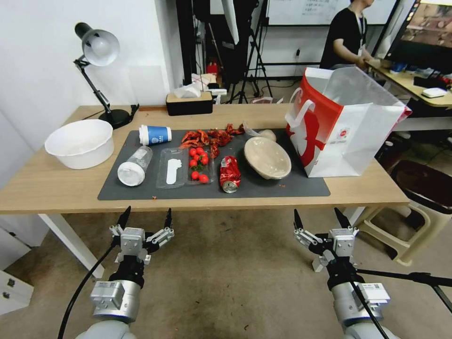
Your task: Pick up the trash from the table and place it into the takeout bag.
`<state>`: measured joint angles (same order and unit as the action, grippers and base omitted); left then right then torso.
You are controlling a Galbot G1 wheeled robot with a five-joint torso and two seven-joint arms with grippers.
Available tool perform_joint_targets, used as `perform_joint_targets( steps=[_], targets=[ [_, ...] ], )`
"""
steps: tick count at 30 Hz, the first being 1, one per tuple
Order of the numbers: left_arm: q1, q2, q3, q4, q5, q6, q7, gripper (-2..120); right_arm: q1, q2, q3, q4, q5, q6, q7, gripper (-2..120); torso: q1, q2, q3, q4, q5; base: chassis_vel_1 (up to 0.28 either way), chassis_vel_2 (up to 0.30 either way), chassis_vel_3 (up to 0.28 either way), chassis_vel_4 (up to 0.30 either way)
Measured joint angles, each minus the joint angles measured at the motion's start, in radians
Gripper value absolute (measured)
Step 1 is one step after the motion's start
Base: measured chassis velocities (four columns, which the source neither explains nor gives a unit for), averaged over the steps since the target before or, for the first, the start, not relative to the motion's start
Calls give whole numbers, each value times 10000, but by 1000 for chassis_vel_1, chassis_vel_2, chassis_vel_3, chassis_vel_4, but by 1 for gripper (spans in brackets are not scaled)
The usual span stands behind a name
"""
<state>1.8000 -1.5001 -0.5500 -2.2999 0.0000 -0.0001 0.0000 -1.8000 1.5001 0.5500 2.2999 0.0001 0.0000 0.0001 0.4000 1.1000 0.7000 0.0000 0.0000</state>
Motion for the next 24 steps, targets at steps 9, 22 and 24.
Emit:
perform_joint_targets(
  steps=[9, 22, 24],
  targets=[
    [0, 0, 0, 0, 0, 0, 0, 100, -1, 0, 0, 0, -1, 0, 0, 100, 0, 0, 0, 0, 0, 0, 0, 0, 0],
    [-62, 79, 89, -66, -152, 136, -183, 100, 21, 98, -72, 0, -118, -4, -132, 100, 0, 0, 0, 2, 0, 0, 0, 0, 0],
    [-145, 177, 189, -162, -342, 314, -408, 100, 26, 115, -76, 0, -139, -5, -161, 100, 0, 0, 1, 4, -2, 0, 0, 0, 0]
  ],
)
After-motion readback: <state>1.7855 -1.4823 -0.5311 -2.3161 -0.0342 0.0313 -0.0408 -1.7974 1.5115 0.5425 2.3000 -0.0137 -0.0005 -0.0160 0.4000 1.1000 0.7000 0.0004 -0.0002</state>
